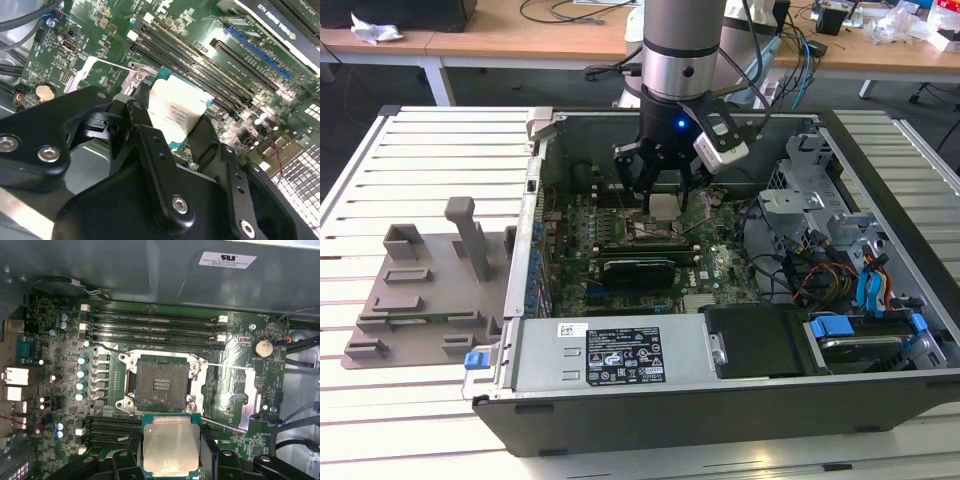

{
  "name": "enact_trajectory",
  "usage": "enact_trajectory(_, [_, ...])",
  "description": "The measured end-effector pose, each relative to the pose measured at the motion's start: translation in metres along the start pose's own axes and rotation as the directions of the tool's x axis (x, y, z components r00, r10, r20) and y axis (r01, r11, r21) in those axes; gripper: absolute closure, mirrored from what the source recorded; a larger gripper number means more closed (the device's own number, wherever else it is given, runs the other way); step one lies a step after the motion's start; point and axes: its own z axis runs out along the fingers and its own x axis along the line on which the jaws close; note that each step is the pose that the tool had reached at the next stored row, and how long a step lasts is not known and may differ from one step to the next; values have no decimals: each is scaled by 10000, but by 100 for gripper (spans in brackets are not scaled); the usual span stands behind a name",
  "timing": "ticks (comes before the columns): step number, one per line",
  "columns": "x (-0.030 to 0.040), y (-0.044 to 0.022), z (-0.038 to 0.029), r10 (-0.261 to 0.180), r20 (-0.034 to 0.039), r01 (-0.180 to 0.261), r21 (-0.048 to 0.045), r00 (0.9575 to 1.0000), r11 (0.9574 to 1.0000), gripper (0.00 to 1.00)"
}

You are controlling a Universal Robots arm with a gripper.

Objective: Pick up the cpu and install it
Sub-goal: 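Pick up the cpu and move it towards the insertion slot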

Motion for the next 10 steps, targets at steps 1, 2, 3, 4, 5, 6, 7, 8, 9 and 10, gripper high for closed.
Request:
enact_trajectory(1, [-5,3,14,0,-1,0,2,10000,10000,45])
enact_trajectory(2, [-11,7,28,0,-1,0,4,10000,10000,45])
enact_trajectory(3, [-17,10,40,0,-1,0,4,10000,10000,45])
enact_trajectory(4, [-27,18,58,0,-1,0,5,10000,10000,45])
enact_trajectory(5, [-40,26,81,1,-1,-1,4,10000,10000,45])
enact_trajectory(6, [-40,25,81,2,-2,-2,5,10000,10000,45])
enact_trajectory(7, [-41,25,82,0,-1,0,4,10000,10000,45])
enact_trajectory(8, [-41,26,83,1,-1,0,3,10000,10000,45])
enact_trajectory(9, [-41,26,83,0,-1,0,4,10000,10000,45])
enact_trajectory(10, [-41,26,83,0,-1,0,3,10000,10000,45])
